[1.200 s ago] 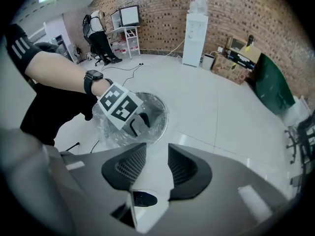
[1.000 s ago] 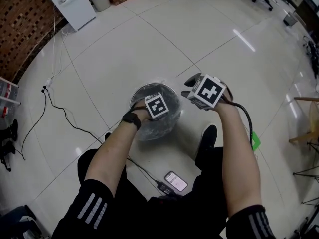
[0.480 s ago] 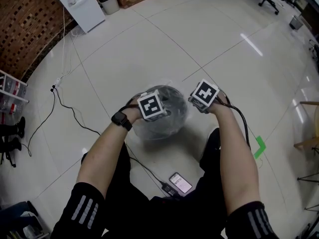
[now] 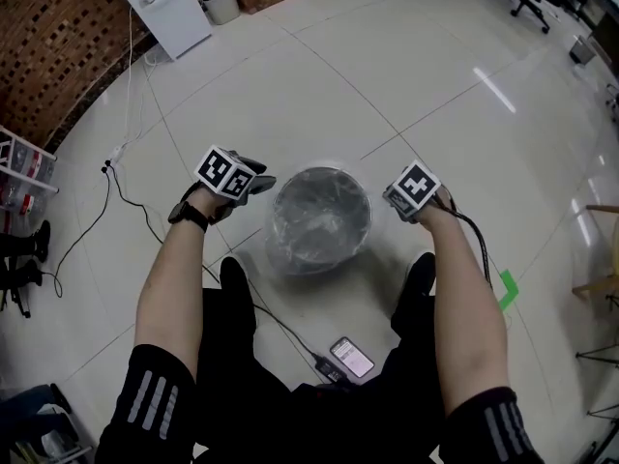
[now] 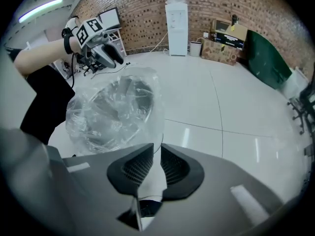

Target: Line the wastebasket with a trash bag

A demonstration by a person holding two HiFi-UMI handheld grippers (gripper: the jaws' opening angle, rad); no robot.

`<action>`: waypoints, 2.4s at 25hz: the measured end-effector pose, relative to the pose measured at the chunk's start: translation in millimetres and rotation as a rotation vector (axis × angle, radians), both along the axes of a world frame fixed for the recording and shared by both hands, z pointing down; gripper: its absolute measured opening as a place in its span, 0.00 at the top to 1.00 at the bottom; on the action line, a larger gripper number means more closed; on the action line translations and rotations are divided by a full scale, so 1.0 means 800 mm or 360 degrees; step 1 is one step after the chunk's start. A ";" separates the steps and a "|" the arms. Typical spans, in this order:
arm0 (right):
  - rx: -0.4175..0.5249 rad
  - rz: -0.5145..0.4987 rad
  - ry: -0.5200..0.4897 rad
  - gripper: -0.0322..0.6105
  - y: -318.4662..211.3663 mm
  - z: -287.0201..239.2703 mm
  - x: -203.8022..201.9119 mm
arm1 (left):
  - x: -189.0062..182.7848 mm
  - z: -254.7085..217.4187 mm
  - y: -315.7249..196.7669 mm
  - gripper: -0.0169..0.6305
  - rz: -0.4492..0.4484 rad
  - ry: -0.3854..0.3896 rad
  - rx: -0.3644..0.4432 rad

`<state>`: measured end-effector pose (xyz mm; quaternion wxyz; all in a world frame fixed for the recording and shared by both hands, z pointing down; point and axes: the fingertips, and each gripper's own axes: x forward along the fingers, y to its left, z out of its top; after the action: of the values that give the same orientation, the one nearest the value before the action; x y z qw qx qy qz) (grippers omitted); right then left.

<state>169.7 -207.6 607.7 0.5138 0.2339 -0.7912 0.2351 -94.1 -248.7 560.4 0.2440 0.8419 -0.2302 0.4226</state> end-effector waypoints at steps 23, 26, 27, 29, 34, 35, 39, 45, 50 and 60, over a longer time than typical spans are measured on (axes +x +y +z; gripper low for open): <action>-0.0203 0.0697 -0.0833 0.94 -0.058 0.020 0.013 | 0.001 0.075 -0.011 0.98 -0.0165 0.0177 -0.0200; -0.0250 0.0845 -0.1146 0.89 -0.071 -0.023 0.028 | 0.007 0.066 -0.011 0.98 -0.0151 0.0189 -0.0174; -0.0257 0.0854 -0.1198 0.81 -0.070 -0.032 0.031 | 0.009 0.065 -0.010 0.98 -0.0149 0.0185 -0.0172; -0.0287 0.0852 -0.1319 0.73 -0.065 -0.051 0.028 | 0.010 0.065 -0.006 0.98 -0.0142 0.0167 -0.0172; -0.0363 0.0706 -0.1548 0.61 -0.048 -0.096 -0.007 | 0.009 0.059 0.000 0.98 -0.0106 0.0149 -0.0151; -0.0351 0.0693 -0.1500 0.61 -0.047 -0.093 -0.008 | 0.009 0.057 0.000 0.98 -0.0102 0.0151 -0.0144; -0.0365 0.0632 -0.1249 0.74 -0.030 -0.058 -0.014 | 0.008 0.056 0.001 0.98 -0.0105 0.0145 -0.0132; -0.0310 0.0630 -0.1001 0.94 -0.036 -0.006 -0.009 | 0.000 0.082 -0.003 0.98 -0.0143 0.0094 -0.0157; -0.0141 0.0561 -0.0634 0.94 -0.044 0.047 -0.002 | -0.005 0.113 -0.006 0.98 -0.0179 0.0039 -0.0176; 0.0030 0.0412 -0.0410 0.94 -0.055 0.081 -0.028 | 0.008 0.128 -0.031 0.98 -0.0229 0.0017 -0.0096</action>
<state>147.0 -251.8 672.8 0.3715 0.3064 -0.8160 0.3199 -88.1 -273.2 662.7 0.3002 0.8177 -0.2761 0.4063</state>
